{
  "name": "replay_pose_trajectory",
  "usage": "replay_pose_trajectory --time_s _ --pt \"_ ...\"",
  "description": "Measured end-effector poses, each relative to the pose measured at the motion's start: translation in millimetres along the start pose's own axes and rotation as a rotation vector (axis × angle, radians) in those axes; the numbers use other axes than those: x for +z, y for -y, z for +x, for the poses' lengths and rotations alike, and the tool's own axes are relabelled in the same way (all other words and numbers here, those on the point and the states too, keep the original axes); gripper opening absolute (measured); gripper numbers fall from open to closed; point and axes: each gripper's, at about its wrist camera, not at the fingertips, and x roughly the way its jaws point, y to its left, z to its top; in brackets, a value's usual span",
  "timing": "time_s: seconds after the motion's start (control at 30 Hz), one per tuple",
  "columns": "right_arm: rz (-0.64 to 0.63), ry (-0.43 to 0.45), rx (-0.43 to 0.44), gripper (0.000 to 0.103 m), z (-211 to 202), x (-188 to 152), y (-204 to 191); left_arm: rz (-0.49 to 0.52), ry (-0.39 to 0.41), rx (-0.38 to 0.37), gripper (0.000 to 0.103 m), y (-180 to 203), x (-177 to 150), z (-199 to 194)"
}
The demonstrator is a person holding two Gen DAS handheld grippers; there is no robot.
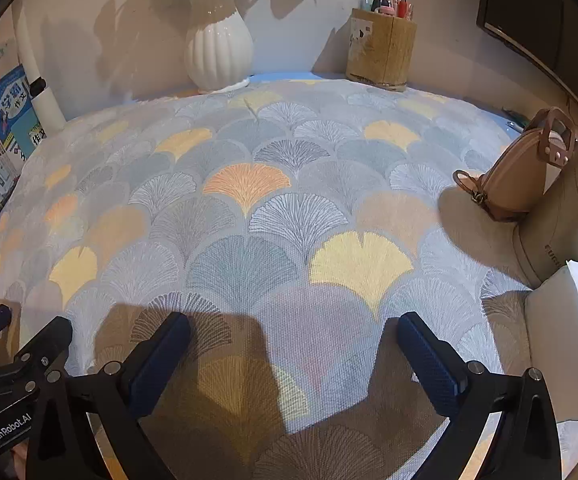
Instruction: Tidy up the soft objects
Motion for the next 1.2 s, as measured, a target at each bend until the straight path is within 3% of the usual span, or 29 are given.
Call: replay_pose_trajectory --time_s 1.2 --pt "0.008 0.032 -0.001 0.103 2.2 -1.8 0.2 0.040 0.003 -0.039 0.103 -3.8 3.2 1.6"
